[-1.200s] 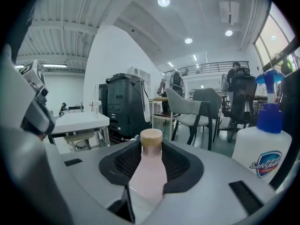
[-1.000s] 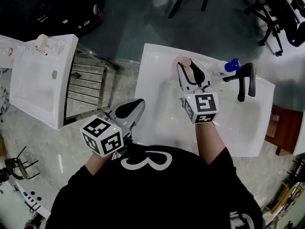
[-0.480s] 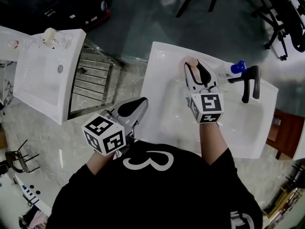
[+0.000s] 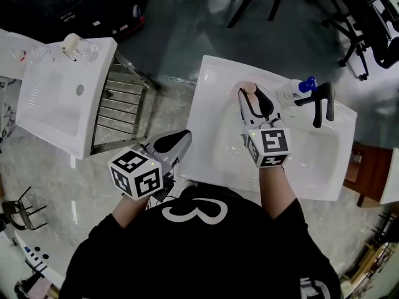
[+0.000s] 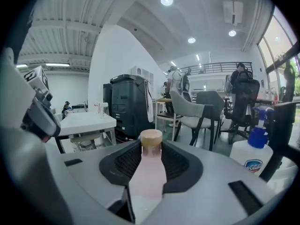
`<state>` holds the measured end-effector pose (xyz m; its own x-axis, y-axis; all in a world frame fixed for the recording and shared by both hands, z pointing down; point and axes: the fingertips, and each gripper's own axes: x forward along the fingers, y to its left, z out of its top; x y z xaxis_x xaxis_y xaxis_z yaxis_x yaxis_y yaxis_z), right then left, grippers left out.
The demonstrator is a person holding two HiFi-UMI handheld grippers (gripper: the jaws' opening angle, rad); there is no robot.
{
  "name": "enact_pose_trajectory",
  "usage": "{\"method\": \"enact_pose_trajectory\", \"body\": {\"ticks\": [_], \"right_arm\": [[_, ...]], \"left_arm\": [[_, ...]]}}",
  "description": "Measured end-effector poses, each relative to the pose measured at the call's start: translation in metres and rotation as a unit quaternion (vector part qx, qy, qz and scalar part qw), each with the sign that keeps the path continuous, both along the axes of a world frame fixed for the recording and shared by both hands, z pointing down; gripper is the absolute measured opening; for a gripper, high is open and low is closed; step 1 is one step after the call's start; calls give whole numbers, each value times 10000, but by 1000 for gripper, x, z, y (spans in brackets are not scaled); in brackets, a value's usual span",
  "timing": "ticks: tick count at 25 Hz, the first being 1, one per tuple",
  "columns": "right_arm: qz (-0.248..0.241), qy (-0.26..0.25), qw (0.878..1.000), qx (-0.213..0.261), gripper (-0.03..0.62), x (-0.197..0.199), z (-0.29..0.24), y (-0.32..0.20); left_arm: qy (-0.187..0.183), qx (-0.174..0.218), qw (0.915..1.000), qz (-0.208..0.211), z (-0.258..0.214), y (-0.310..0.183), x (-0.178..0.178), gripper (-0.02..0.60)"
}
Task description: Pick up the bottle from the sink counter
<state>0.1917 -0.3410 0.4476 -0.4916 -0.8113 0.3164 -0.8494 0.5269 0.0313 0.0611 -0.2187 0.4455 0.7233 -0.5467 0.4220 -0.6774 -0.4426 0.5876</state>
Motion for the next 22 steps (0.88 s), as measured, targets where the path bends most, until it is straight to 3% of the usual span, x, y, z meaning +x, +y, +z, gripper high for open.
{"method": "enact_pose_trajectory", "body": {"ticks": [22], "right_arm": [[120,-224,9996,157,132,-14,-65,113]], "left_arm": [[104,659,9970,392,-54,63,-17,15]]}}
